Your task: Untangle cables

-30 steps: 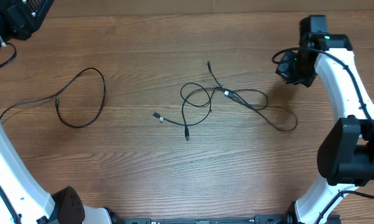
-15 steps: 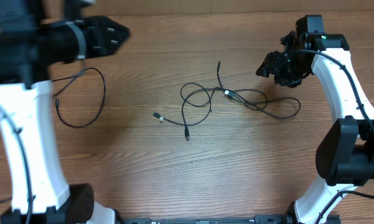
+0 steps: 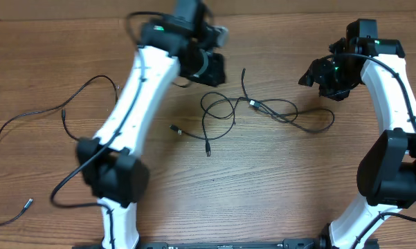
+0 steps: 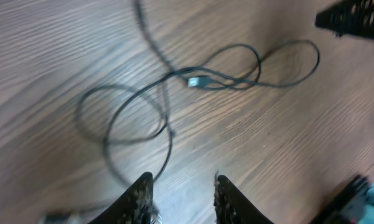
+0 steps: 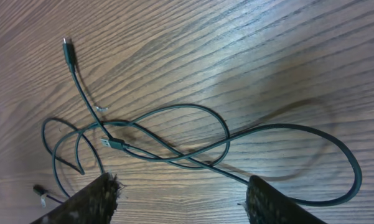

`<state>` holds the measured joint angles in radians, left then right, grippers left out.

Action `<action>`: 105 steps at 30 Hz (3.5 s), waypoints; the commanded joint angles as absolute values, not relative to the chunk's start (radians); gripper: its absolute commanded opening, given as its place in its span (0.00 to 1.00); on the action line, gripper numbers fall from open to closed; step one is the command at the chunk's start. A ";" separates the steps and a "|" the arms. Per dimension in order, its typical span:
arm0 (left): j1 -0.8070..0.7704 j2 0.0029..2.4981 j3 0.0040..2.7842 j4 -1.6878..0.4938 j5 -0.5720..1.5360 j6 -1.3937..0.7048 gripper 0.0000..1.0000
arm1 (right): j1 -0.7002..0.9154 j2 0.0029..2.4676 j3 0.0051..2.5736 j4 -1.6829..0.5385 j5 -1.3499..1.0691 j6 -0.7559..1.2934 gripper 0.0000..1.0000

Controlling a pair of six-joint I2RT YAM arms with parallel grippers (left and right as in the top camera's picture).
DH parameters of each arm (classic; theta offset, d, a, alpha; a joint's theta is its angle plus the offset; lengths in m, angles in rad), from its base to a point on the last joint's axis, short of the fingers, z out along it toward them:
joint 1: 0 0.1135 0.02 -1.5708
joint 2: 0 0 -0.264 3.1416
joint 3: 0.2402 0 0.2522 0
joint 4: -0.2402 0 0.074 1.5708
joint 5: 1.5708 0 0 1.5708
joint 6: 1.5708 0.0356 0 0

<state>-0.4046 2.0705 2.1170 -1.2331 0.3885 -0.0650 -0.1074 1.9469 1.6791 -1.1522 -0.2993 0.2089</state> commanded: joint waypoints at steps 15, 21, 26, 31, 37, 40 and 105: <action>-0.476 2.395 2.114 -1.121 0.435 0.003 0.36 | -0.100 1.935 1.676 -1.162 -0.289 0.208 0.62; -0.500 2.461 2.114 -1.111 0.421 0.003 0.34 | -0.100 1.935 1.675 -1.167 -0.289 0.207 0.62; -0.501 2.491 2.114 -1.089 0.416 0.002 0.34 | -0.099 1.935 1.675 -1.168 -0.289 0.207 0.62; -0.517 2.493 2.114 -1.061 0.415 0.001 0.32 | -0.099 1.934 1.675 -1.165 -0.289 0.207 0.62; -0.512 2.486 2.170 -1.135 0.417 -0.011 0.04 | -0.099 1.934 1.677 -1.214 -0.400 0.176 0.65; -0.485 2.472 2.311 -1.246 0.416 -0.011 0.04 | -0.099 1.927 1.687 -1.238 -0.494 0.102 0.62; -0.360 2.026 3.000 -1.383 0.485 -0.315 0.04 | 0.369 1.836 1.944 -0.863 -0.482 0.733 0.34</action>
<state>-0.3721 2.0495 2.9974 -1.4063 0.4751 -0.3126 0.3805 1.8305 1.9369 -0.8478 -0.5682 0.7300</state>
